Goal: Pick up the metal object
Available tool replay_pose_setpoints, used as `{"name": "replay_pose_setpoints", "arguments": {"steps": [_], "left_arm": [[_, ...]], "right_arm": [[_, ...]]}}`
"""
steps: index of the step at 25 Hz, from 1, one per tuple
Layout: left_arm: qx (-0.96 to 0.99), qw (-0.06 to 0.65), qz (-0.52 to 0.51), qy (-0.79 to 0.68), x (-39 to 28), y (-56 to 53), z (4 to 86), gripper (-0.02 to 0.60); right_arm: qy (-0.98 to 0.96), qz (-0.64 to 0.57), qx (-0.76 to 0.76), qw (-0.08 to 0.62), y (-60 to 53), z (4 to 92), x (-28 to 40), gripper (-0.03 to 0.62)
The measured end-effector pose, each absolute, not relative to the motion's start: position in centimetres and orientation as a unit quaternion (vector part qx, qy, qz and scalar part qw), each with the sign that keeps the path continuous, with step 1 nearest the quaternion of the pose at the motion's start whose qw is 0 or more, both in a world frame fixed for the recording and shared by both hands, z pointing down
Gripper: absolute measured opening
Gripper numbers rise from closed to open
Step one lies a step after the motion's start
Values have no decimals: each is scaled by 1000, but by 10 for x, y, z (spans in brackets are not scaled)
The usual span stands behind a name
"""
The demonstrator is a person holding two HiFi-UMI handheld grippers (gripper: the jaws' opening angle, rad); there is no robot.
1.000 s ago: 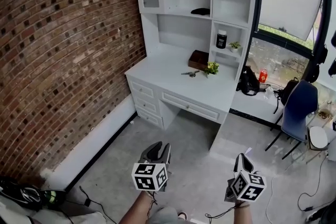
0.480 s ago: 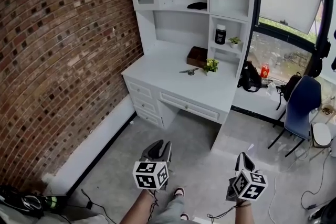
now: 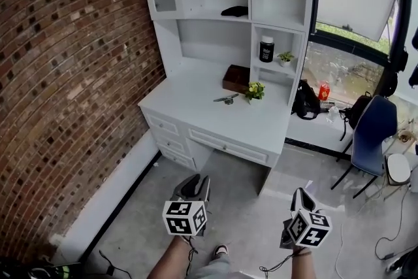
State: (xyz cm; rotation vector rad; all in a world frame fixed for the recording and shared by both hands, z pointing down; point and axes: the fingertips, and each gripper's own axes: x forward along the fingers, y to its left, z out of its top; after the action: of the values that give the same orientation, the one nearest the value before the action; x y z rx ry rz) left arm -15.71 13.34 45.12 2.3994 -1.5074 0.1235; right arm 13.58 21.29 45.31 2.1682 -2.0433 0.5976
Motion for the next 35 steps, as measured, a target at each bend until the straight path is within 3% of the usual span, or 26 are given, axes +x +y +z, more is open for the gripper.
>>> {"name": "replay_pose_setpoints", "arguments": {"steps": [18, 35], "left_arm": [[844, 165, 25, -510, -166, 2, 456, 109], [838, 194, 46, -509, -160, -55, 491, 110]], "right_arm": [[-656, 182, 729, 66, 92, 445, 128, 2], [-654, 209, 723, 81, 35, 473, 136, 2]]}}
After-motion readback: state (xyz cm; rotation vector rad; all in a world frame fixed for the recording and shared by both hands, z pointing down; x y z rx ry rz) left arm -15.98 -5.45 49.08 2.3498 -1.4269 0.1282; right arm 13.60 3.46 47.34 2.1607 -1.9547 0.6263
